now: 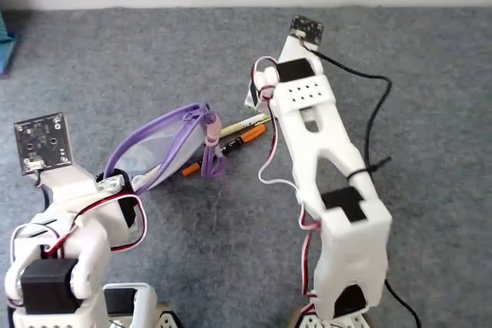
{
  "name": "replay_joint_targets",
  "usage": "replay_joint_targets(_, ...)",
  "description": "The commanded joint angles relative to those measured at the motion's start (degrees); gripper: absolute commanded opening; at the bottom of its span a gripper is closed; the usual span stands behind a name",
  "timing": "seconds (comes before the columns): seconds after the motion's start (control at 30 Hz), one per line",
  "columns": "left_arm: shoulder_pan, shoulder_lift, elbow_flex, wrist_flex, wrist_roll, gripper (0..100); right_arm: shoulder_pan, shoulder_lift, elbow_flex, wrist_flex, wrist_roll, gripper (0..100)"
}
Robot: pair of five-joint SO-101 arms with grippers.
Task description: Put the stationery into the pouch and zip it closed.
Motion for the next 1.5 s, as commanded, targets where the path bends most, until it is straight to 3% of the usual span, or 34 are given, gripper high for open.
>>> replay_joint_targets(0.0,-0.62,0.44,0.92,-0.97,0.53,1,0.66,6.29,-13.19,3.30,-0.44,12.8)
replay_joint_targets(0.17,-0.62,0.44,0.92,-0.97,0.53,1,1.27,17.54,-24.97,4.44,-0.09,23.6)
replay_joint_targets(0.5,-0.62,0.44,0.92,-0.97,0.53,1,4.97,33.10,-39.74,5.14,0.00,23.7)
replay_joint_targets(0.8,-0.62,0.44,1.01,-0.97,0.53,1,3.21,38.20,-44.92,5.14,2.46,23.5)
replay_joint_targets(1.03,-0.62,0.44,1.01,-0.97,0.53,1,3.82,39.08,-45.10,9.10,2.46,1.4)
replay_joint_targets(1.37,-0.62,0.44,1.01,-0.97,0.53,1,3.82,38.81,-54.51,18.77,2.73,0.8)
replay_joint_targets(1.47,-0.62,0.44,1.01,-0.97,0.53,1,3.91,38.81,-59.43,23.25,6.59,0.8)
